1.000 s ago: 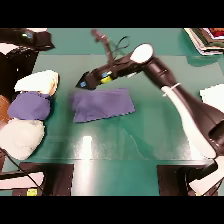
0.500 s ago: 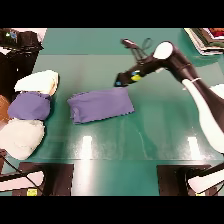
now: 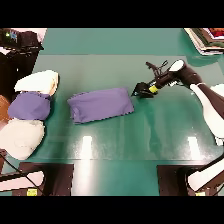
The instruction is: Fold the shirts.
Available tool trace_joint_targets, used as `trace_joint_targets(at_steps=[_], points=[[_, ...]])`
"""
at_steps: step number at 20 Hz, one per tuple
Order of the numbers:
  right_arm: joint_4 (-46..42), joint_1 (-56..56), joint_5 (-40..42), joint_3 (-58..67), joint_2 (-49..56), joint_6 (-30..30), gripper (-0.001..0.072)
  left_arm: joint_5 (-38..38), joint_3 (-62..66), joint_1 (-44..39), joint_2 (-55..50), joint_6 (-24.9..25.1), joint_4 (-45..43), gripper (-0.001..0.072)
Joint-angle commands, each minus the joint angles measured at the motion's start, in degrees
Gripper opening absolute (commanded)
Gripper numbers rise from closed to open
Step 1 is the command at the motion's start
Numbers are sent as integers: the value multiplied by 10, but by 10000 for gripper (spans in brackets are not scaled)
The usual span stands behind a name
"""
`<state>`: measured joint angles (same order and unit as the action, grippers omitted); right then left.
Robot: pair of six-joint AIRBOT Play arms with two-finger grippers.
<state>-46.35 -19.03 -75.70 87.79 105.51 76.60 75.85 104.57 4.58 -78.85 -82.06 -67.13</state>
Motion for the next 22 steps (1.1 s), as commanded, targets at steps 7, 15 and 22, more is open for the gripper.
trace_joint_targets(at_steps=[7,15,22], points=[[106,-107,-41,140,146,-9,320,9,0,0,-3,0,20,25],[101,-17,-32,206,91,-15,18,25,0,-79,-3,0,45,24],[-45,255,-11,138,-84,21,18,-30,0,-223,-3,0,45,25]])
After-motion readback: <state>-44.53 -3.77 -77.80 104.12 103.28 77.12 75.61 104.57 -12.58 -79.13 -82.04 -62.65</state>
